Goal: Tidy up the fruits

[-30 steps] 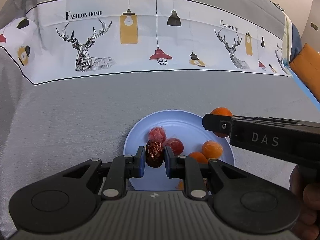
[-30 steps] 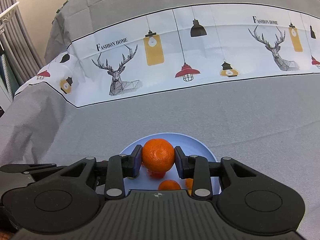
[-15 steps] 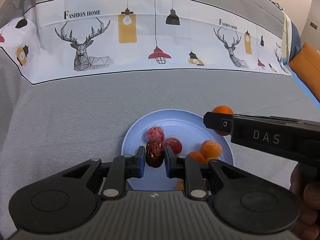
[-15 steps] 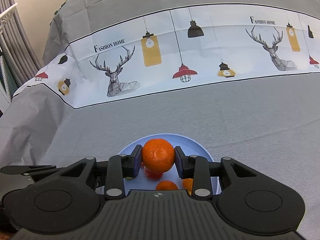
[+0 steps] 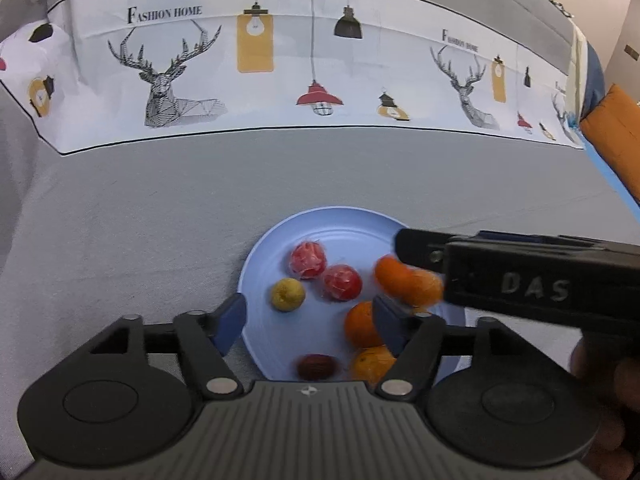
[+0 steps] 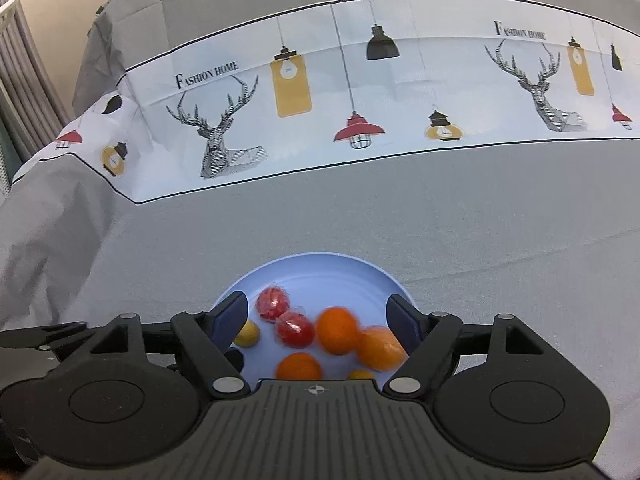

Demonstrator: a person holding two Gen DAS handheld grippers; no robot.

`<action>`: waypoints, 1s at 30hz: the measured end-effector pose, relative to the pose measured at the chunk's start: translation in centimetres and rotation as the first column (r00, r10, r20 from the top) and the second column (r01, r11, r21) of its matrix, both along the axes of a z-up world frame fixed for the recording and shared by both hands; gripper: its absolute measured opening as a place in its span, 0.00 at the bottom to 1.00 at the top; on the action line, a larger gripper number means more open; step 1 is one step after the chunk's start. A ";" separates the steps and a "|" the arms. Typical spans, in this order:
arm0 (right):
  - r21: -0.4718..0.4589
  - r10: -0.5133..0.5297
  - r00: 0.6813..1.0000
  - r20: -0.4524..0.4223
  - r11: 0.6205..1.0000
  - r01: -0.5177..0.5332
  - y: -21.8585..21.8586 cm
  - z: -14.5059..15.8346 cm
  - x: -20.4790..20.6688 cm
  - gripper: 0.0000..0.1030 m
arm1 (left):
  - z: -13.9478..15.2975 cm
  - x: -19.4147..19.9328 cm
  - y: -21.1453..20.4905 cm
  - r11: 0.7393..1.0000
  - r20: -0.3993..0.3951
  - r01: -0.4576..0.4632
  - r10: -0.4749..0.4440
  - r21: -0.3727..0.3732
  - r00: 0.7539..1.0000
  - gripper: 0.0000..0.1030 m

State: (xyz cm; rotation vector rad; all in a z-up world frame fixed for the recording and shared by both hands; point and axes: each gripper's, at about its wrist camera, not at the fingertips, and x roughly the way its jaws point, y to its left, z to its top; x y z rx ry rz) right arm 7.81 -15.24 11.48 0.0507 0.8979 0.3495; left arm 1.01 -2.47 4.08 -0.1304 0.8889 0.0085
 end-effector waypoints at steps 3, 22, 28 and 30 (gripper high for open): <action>-0.011 -0.012 1.000 0.006 1.000 0.012 -0.5 0.2 0.2 0.85 | 0.2 -0.1 0.3 1.000 0.009 -0.022 0.022 0.013 1.000 0.81; -0.084 -0.017 0.984 0.177 0.996 0.033 -3.4 4.2 -7.5 0.99 | 3.3 -7.6 0.4 0.984 0.074 -0.180 0.181 -0.016 0.981 0.99; -0.080 -0.038 0.986 0.163 0.995 0.051 -5.2 3.6 -10.1 0.99 | 2.0 -8.7 0.4 0.980 -0.046 -0.197 0.195 -0.031 0.980 0.99; -0.066 -0.059 0.988 0.146 0.995 0.069 -5.8 2.2 -10.4 0.99 | 1.3 -8.4 0.2 0.982 -0.083 -0.187 0.185 -0.020 0.979 0.99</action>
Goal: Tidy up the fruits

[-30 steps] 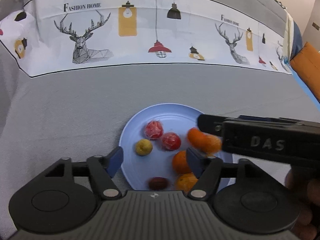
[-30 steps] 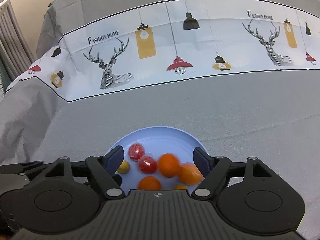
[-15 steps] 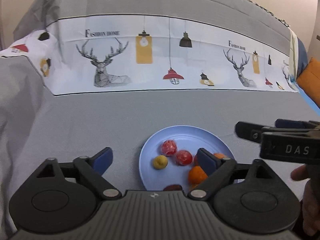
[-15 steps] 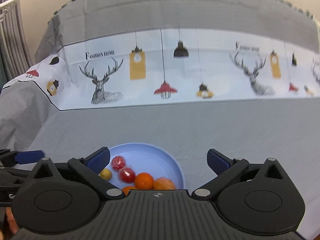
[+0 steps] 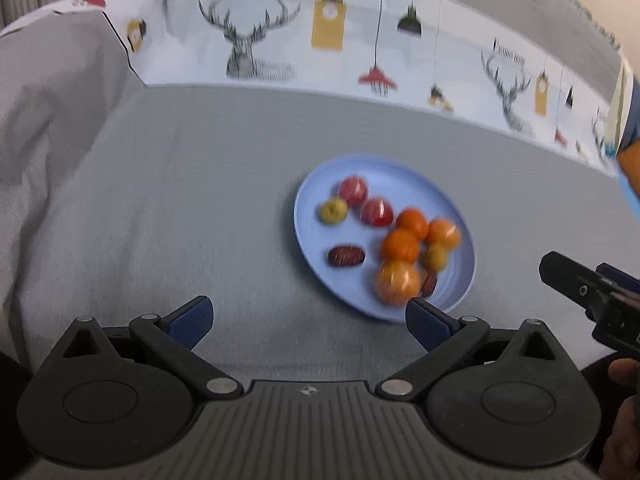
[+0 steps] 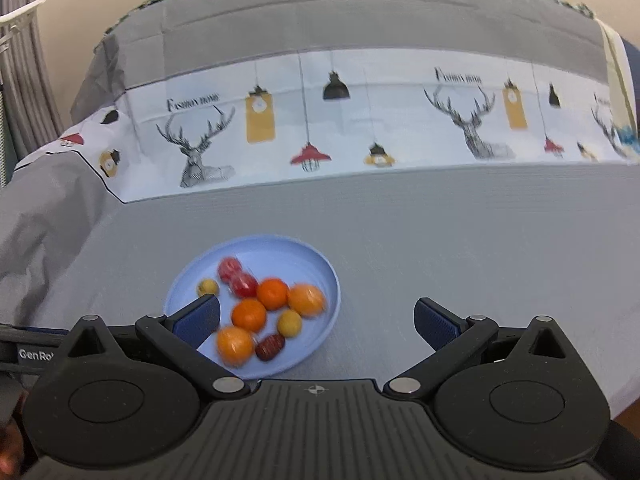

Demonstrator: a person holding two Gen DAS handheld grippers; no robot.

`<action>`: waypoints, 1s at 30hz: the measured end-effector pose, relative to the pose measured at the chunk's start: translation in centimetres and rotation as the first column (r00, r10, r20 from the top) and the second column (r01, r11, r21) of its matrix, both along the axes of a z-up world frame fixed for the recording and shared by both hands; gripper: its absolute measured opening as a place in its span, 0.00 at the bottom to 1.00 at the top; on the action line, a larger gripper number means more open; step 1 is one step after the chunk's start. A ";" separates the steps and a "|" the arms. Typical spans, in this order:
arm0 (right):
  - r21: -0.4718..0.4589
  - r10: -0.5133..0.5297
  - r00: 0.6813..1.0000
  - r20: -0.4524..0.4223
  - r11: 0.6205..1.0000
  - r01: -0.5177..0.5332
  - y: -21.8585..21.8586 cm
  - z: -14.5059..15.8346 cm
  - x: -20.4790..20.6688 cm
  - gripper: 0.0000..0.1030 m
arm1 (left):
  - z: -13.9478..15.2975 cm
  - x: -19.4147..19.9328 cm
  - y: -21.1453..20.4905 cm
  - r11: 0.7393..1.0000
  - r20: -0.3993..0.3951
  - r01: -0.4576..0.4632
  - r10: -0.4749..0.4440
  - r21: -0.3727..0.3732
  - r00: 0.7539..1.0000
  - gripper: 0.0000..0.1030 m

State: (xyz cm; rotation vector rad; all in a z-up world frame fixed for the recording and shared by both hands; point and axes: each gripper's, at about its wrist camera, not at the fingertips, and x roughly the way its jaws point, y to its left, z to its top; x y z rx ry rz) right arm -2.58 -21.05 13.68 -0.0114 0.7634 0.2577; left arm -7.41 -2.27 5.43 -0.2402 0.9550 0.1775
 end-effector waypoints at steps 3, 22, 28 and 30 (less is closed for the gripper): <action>0.036 -0.051 0.995 -0.086 0.998 0.054 -0.4 -2.1 0.9 0.99 | -1.0 0.5 -0.1 1.000 -0.040 -0.001 0.001 -0.008 0.999 0.99; 0.014 -0.025 0.988 -0.155 1.000 0.027 0.0 -3.5 2.3 0.99 | -2.5 1.7 -1.4 1.000 -0.071 0.017 -0.016 0.012 0.997 0.99; 0.000 -0.009 0.988 -0.157 1.000 0.009 0.3 -3.7 2.3 0.99 | -2.5 1.7 -1.2 1.000 -0.075 0.013 -0.012 0.010 0.997 0.99; -0.005 -0.005 0.988 -0.157 1.000 0.004 0.5 -3.7 2.3 0.99 | -2.5 1.8 -1.2 1.000 -0.077 0.014 -0.013 0.012 0.997 0.99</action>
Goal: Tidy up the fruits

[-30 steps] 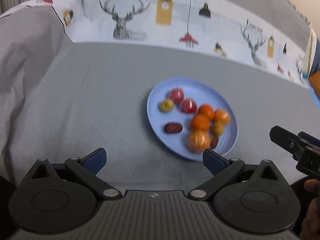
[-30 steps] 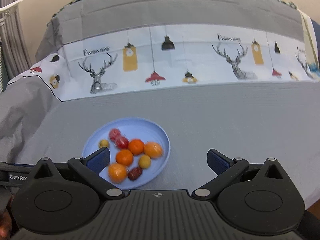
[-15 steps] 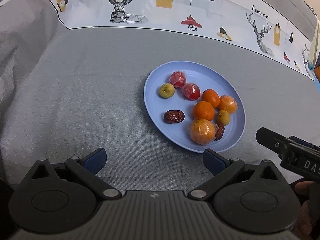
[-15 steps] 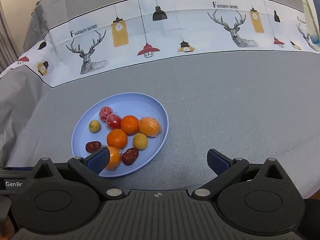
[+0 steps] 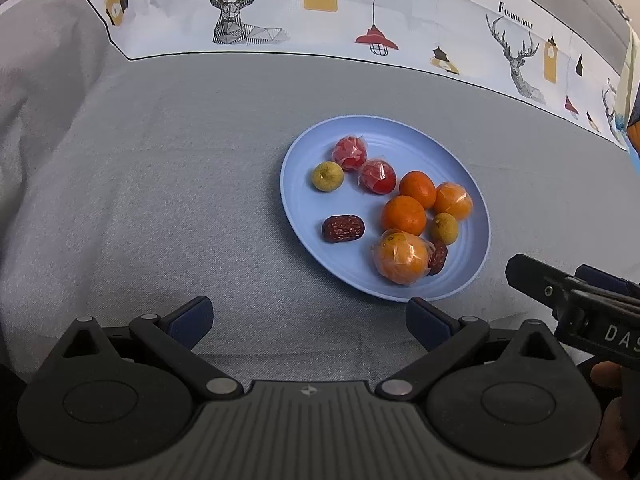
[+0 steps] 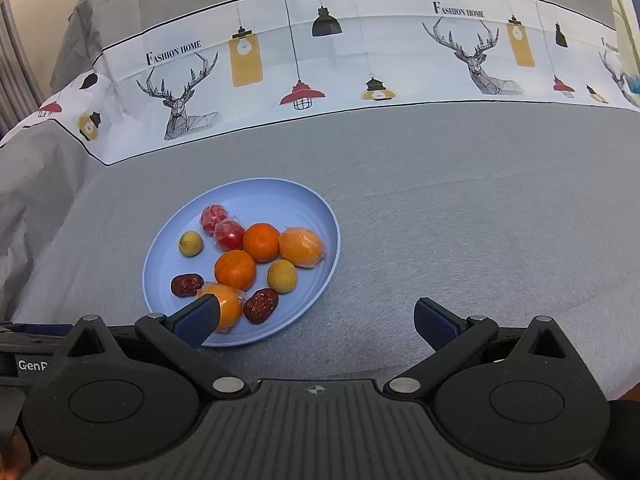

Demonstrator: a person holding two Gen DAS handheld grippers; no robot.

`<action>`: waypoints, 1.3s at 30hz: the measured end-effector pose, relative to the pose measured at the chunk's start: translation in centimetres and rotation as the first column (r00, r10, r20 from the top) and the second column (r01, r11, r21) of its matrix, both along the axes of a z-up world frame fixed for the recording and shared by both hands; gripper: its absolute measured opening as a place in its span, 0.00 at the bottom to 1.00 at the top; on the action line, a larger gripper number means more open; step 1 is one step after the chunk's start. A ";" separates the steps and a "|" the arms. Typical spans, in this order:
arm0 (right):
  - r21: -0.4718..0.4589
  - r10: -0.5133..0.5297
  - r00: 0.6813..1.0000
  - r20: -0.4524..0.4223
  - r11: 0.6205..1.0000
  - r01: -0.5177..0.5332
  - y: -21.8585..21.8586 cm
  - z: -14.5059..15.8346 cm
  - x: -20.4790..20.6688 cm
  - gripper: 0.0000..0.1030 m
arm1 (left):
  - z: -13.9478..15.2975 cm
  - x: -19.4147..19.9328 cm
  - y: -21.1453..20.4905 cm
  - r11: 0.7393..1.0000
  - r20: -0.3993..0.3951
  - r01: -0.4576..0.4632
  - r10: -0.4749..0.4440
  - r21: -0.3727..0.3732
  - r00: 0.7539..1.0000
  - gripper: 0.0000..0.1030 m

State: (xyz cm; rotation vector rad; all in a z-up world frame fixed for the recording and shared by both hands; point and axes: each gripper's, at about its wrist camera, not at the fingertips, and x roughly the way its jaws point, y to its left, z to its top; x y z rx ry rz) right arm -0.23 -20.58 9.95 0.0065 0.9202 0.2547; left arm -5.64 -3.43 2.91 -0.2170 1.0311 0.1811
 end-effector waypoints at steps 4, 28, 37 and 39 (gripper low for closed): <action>-0.008 0.005 1.000 0.000 1.000 -0.005 0.0 -0.1 0.0 0.99 | 0.0 0.0 0.0 1.000 0.002 -0.005 0.005 -0.001 1.000 0.99; -0.017 0.010 1.000 -0.002 1.000 -0.010 0.3 -0.2 -0.1 0.99 | 0.1 -0.1 -0.1 1.000 0.007 -0.003 0.003 -0.004 1.000 0.99; -0.017 0.010 1.000 -0.002 1.000 -0.010 0.3 -0.2 -0.1 0.99 | 0.1 -0.1 -0.1 1.000 0.012 -0.005 0.005 -0.007 1.000 0.99; -0.017 0.009 1.000 -0.001 1.000 -0.009 0.3 -0.2 -0.1 0.99 | 0.1 -0.1 -0.1 1.000 0.011 -0.005 0.005 -0.007 1.000 0.99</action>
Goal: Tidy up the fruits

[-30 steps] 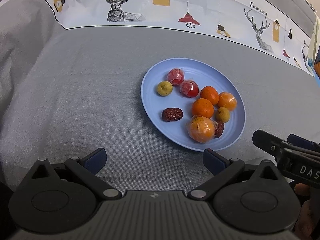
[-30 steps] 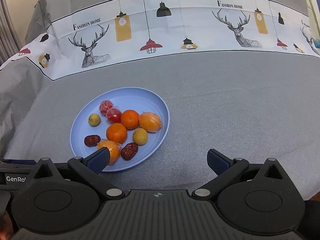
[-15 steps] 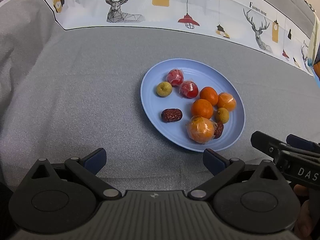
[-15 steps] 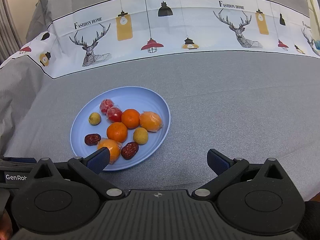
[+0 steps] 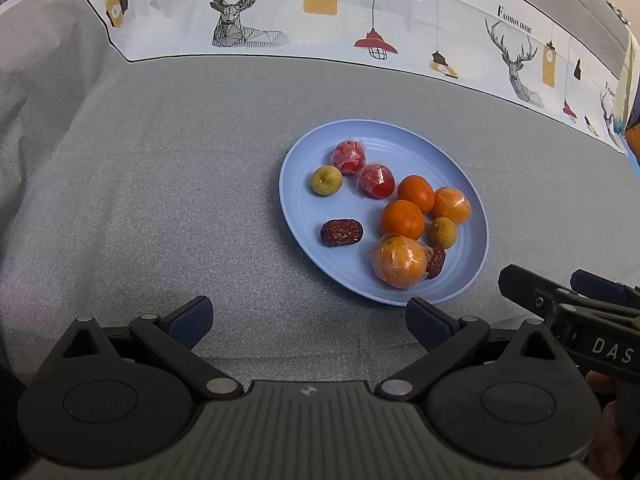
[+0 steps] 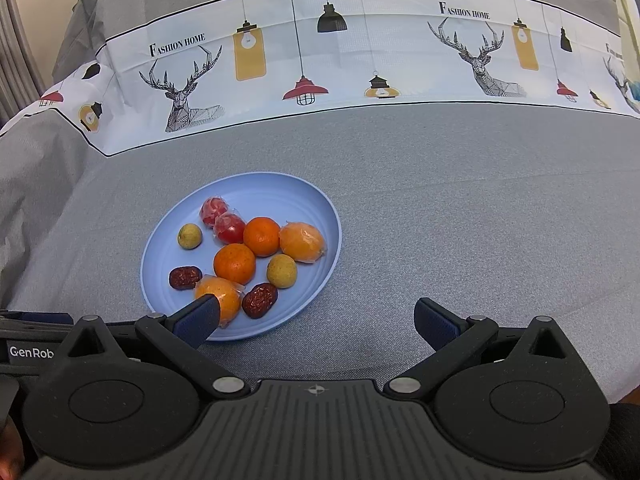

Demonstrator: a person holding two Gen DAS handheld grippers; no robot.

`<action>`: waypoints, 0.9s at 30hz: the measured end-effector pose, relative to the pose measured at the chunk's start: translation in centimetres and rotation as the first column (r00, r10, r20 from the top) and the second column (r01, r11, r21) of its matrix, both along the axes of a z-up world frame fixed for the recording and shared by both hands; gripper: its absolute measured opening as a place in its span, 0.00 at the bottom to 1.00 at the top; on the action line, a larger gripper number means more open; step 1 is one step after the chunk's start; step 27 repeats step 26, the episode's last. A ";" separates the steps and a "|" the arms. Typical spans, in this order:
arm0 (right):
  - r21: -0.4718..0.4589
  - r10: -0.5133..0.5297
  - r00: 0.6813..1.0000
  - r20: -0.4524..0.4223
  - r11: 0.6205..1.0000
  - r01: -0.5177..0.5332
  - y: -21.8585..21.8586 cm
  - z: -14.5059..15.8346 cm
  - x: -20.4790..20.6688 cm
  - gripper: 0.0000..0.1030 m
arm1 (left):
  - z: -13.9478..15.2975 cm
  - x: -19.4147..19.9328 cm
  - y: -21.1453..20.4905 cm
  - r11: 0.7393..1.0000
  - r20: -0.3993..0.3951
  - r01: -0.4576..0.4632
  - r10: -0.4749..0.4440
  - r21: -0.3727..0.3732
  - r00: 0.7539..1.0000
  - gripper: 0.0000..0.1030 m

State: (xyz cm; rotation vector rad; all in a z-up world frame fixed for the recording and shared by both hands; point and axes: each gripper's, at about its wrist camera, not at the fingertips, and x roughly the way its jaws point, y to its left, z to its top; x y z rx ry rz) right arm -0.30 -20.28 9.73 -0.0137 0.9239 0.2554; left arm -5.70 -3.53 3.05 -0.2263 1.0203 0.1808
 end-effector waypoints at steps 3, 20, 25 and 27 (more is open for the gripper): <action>0.001 -0.001 1.000 0.000 1.000 0.001 0.0 0.0 0.0 0.99 | 0.1 0.0 0.0 1.000 0.001 0.000 0.000 0.000 1.000 0.99; -0.001 -0.002 1.000 -0.001 1.000 0.002 -0.1 -0.5 0.4 0.99 | -0.2 0.4 0.4 1.000 0.006 -0.004 0.004 -0.003 1.000 1.00; -0.011 0.005 1.000 -0.002 1.000 -0.005 -0.1 -0.7 0.9 0.99 | -0.4 0.9 0.4 1.000 0.007 -0.005 0.005 -0.007 1.000 1.00; -0.006 0.003 1.000 -0.001 1.000 -0.003 -0.2 -0.7 1.0 0.99 | -0.5 1.0 0.4 1.000 0.008 -0.006 0.006 -0.010 1.000 1.00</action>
